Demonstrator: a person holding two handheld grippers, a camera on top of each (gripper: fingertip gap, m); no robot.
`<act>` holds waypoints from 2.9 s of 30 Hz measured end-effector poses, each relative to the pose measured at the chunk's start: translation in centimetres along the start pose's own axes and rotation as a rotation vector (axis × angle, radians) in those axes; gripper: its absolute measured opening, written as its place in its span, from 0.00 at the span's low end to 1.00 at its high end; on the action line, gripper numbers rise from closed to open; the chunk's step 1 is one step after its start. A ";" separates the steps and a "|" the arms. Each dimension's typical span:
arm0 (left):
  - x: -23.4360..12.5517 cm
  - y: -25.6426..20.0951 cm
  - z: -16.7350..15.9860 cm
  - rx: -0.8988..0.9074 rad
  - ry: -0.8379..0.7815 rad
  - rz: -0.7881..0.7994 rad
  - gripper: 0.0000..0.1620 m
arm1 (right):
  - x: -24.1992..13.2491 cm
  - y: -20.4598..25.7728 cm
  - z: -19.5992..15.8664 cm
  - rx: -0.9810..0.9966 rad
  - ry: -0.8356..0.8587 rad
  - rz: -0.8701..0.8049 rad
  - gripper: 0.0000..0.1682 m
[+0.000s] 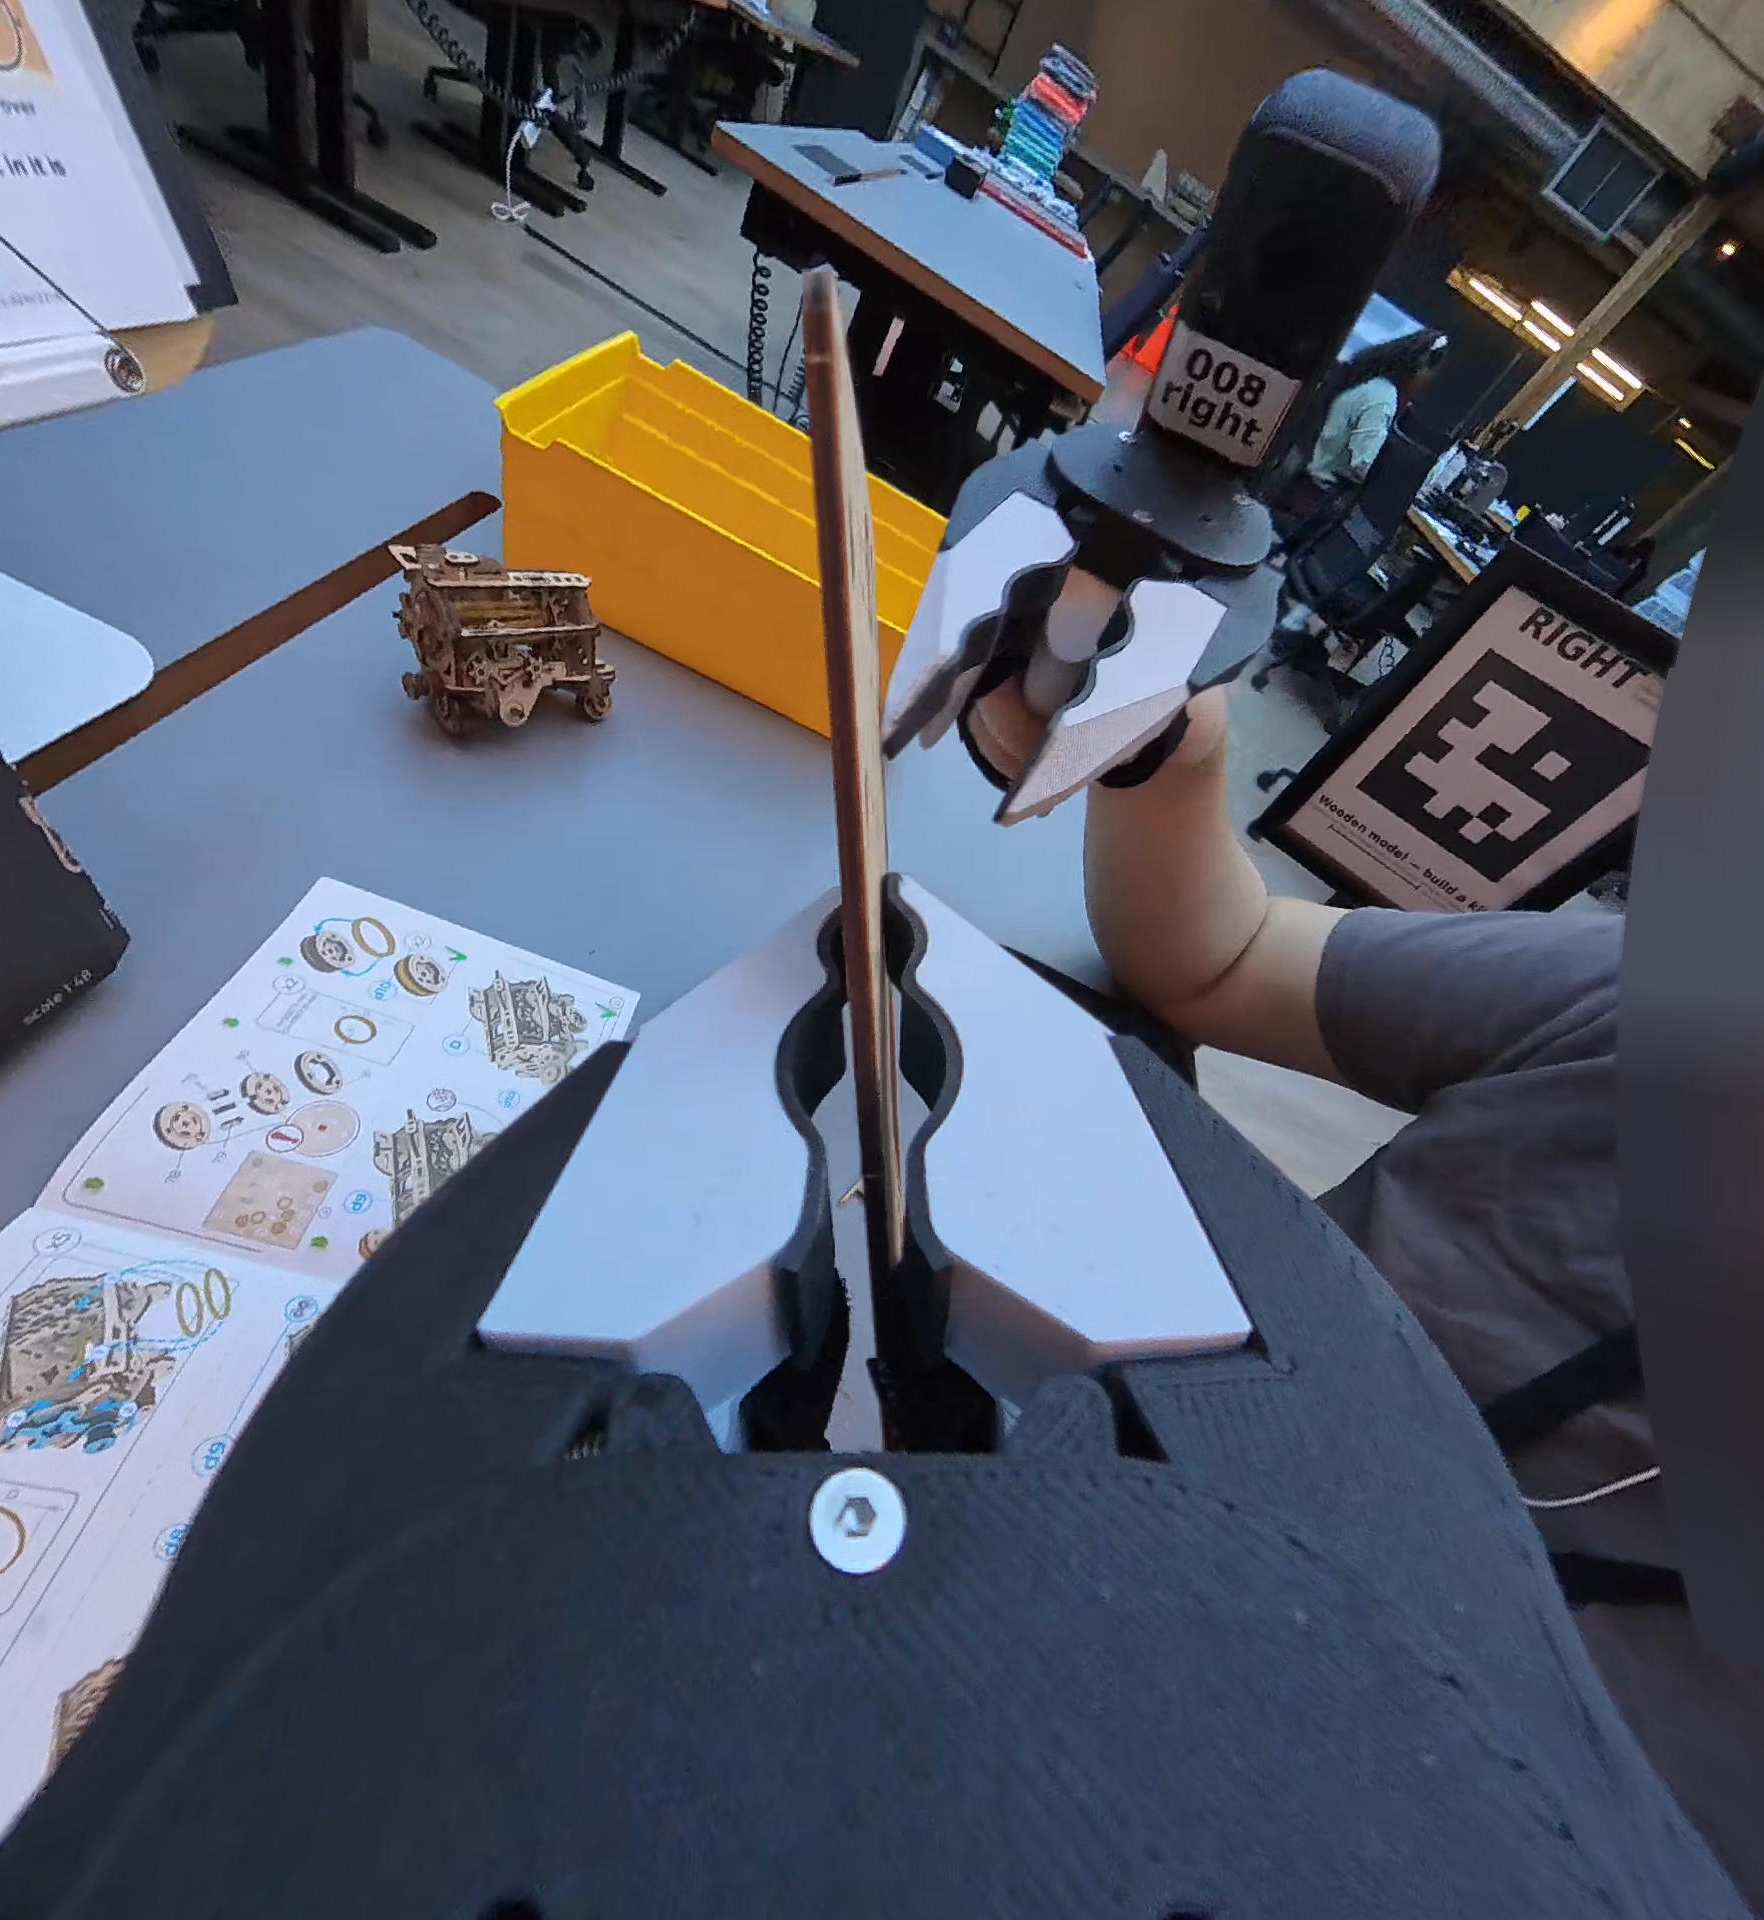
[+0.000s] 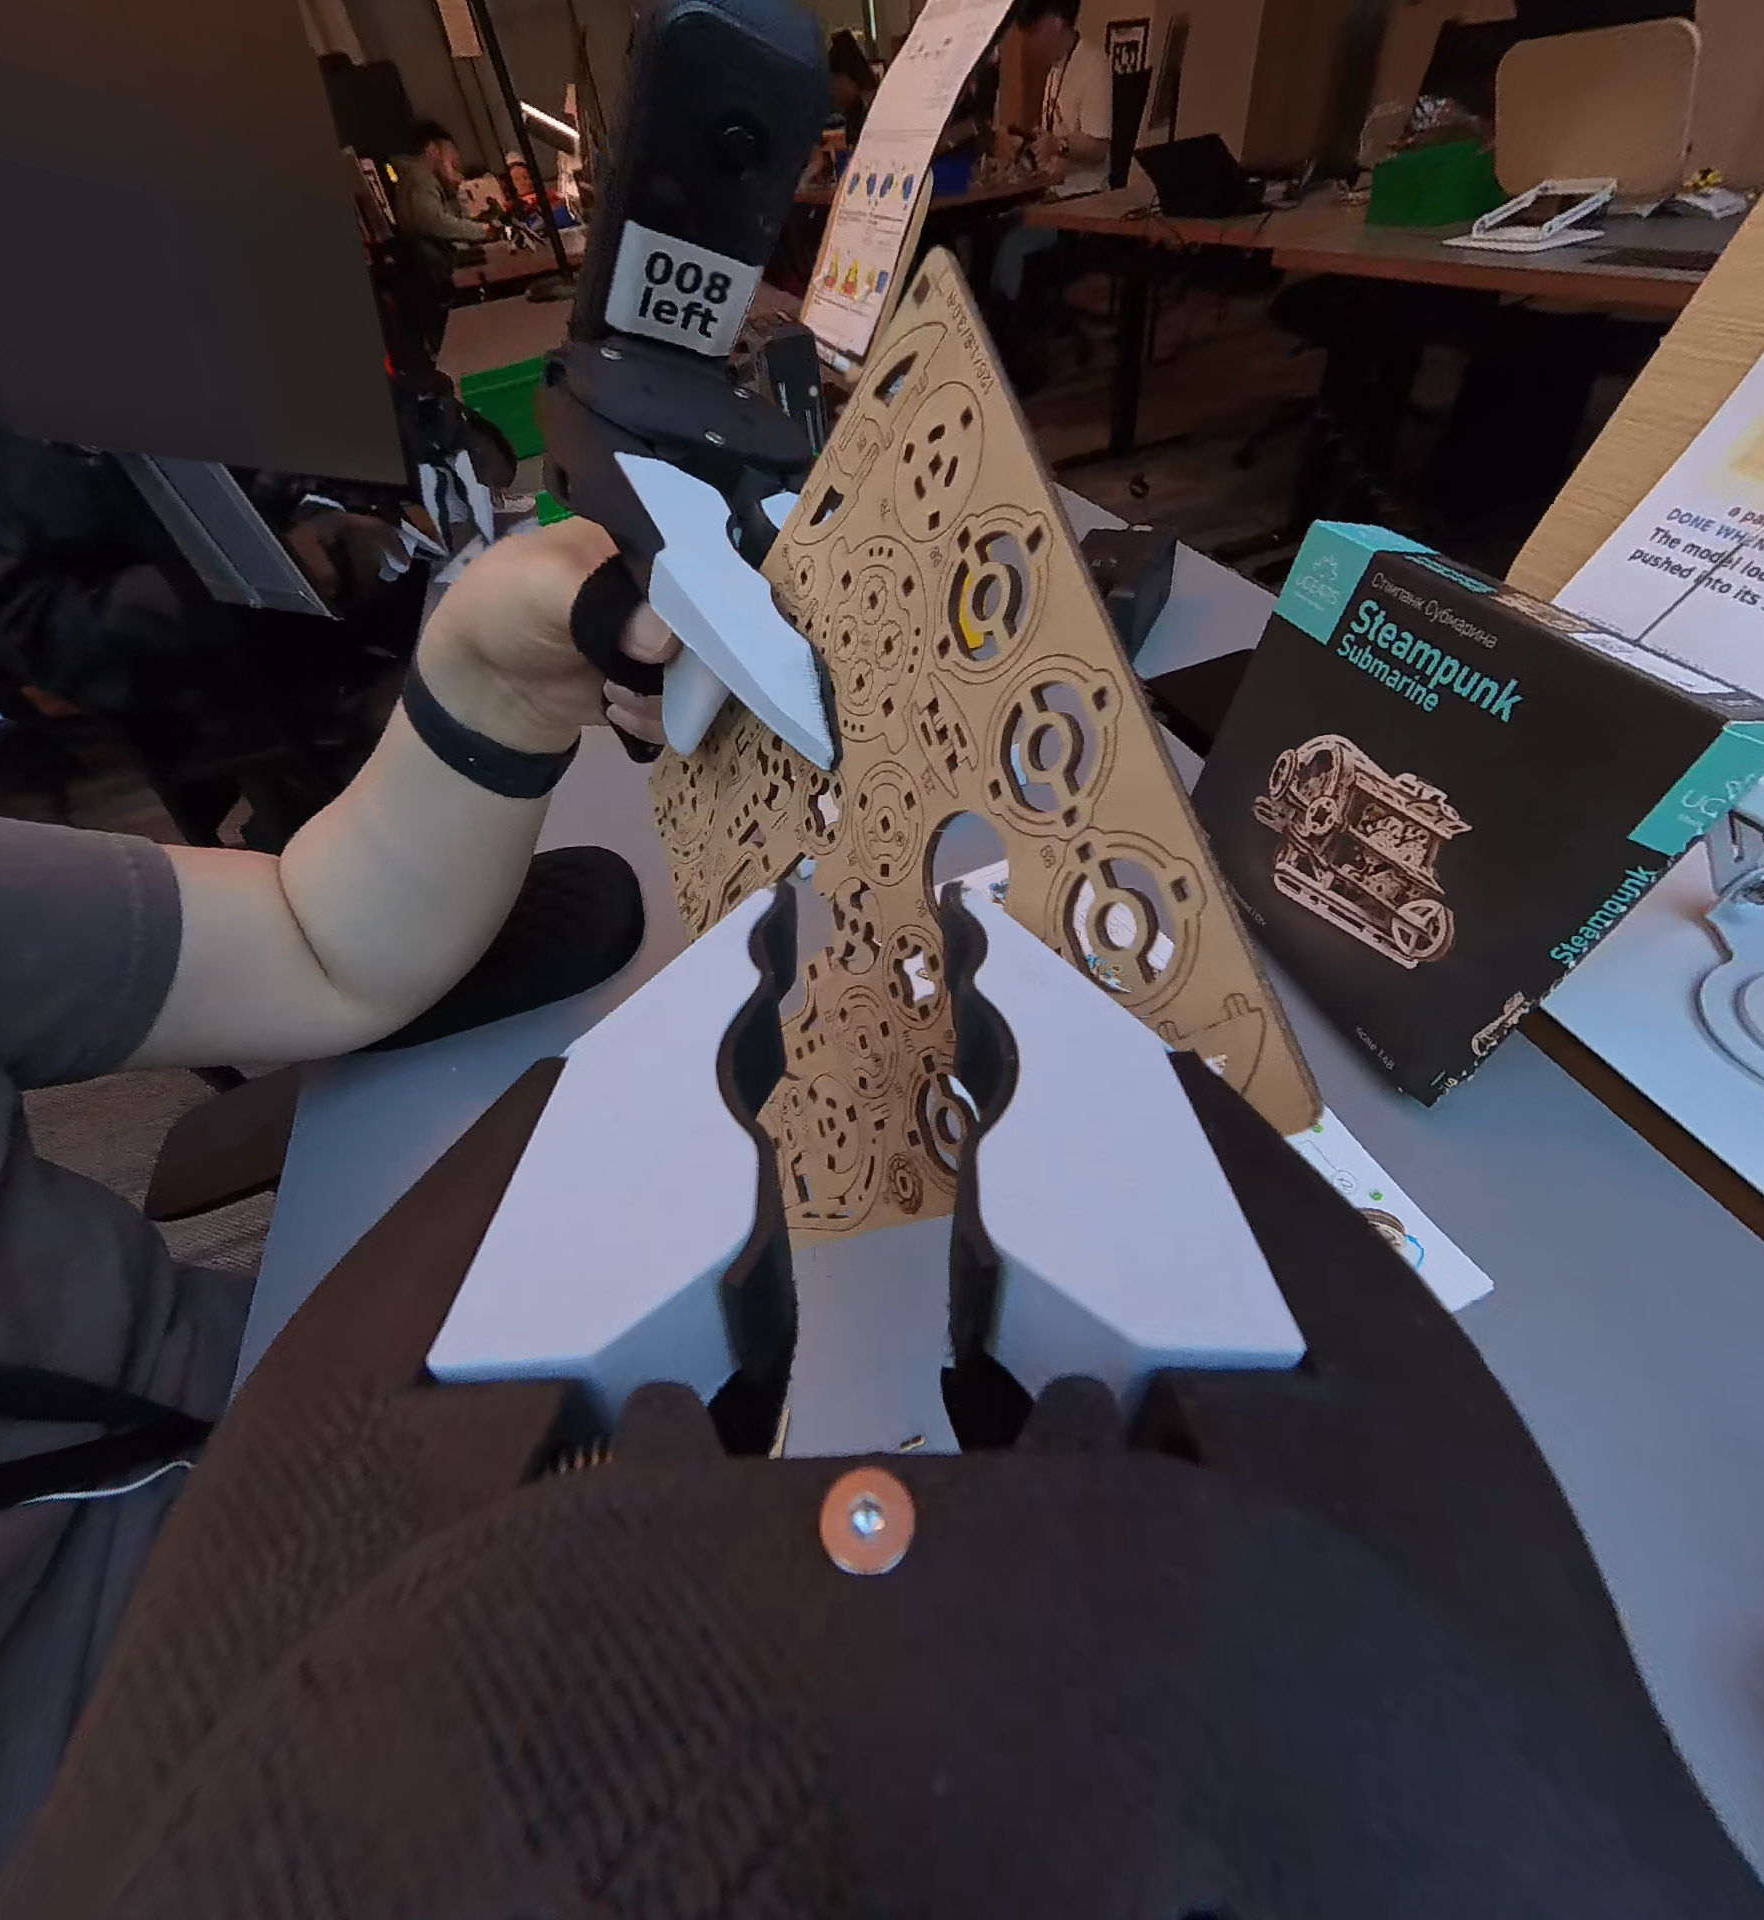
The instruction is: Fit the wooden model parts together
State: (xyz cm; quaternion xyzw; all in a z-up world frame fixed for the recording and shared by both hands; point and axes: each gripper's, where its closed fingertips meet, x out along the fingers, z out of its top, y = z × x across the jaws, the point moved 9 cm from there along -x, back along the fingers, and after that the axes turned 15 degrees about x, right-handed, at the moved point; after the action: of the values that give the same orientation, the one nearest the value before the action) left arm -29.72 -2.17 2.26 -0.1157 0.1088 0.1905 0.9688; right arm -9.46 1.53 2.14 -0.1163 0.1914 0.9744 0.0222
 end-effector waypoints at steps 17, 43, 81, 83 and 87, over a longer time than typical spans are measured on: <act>2.6 0.4 -2.0 -0.103 -0.020 0.079 0.01 | 1.6 -2.1 -1.6 0.080 0.023 -0.077 0.18; -0.5 -4.1 -17.6 -0.480 -0.079 0.003 0.09 | 8.8 0.2 -14.4 0.472 0.236 -0.043 0.11; 0.4 -5.0 -18.0 -0.367 -0.061 -0.043 0.01 | 7.8 3.2 -15.0 0.306 0.148 -0.058 0.18; 0.4 -5.0 -18.1 -0.373 -0.066 -0.052 0.01 | 7.8 3.3 -15.0 0.315 0.143 -0.054 0.19; 0.5 -4.9 -18.2 -0.365 -0.060 -0.034 0.01 | 7.9 4.0 -15.2 0.210 0.180 -0.084 0.25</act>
State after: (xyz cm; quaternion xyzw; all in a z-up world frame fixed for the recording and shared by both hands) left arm -30.36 -11.29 -14.21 -0.2856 0.0417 0.1939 0.9376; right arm -14.22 -7.97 -11.92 -0.2080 0.2886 0.9328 0.0580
